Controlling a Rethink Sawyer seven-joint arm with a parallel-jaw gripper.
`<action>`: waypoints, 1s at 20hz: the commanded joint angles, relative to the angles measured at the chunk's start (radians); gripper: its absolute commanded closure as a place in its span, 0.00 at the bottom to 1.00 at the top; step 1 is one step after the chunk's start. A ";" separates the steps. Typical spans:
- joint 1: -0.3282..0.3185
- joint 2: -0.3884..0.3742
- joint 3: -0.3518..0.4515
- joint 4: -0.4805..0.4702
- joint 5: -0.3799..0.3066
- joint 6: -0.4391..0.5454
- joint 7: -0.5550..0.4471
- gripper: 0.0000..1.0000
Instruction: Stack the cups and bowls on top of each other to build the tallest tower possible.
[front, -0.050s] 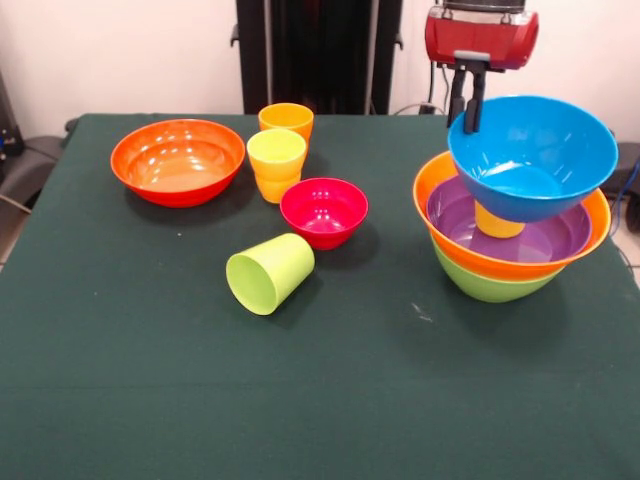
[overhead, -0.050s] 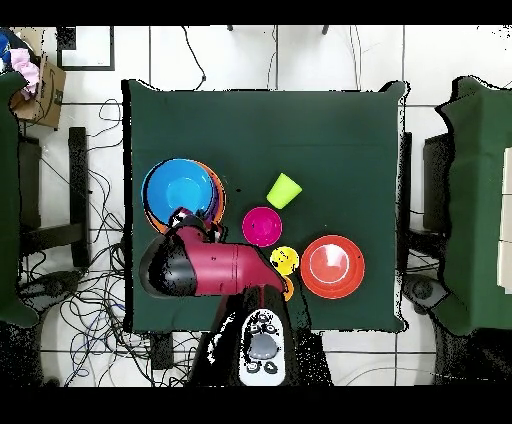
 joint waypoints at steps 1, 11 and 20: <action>0.020 0.106 0.043 0.068 -0.035 0.173 0.032 1.00; 0.049 0.108 0.015 0.068 -0.037 0.203 0.036 1.00; 0.050 0.112 0.004 0.077 -0.041 0.228 0.023 1.00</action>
